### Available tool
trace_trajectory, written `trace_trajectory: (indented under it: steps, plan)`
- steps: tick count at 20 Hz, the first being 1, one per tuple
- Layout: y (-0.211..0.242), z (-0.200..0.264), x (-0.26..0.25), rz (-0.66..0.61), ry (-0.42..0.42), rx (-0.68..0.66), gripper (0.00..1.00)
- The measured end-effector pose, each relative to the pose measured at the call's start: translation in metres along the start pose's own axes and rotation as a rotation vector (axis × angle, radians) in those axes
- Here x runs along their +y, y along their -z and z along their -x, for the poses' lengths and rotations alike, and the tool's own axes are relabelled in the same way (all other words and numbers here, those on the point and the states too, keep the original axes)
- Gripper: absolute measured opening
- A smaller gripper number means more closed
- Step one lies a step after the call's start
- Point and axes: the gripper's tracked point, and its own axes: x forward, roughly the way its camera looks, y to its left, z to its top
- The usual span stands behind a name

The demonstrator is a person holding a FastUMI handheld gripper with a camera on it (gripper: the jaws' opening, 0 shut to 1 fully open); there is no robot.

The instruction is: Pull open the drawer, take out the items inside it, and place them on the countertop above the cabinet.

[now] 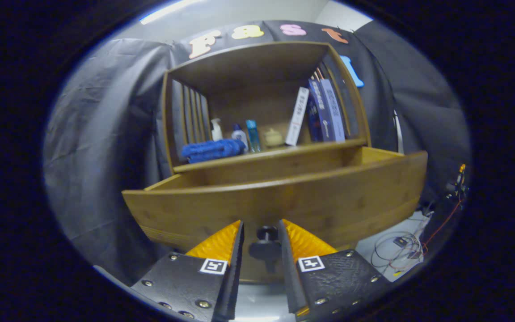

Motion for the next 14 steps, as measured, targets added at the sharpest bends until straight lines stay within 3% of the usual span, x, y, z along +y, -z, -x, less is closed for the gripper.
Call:
trace_trajectory:
  steps: [3, 6, 10, 14]
  plan:
    - [-0.051, -0.002, -0.001, 0.021, 0.024, -0.105, 0.44]
    - [-0.085, -0.020, -0.002, 0.015, 0.073, -0.118, 0.44]
    - [-0.090, -0.057, -0.005, 0.002, 0.159, 0.042, 0.44]
    - [-0.060, -0.084, -0.007, 0.034, 0.232, 0.292, 0.45]
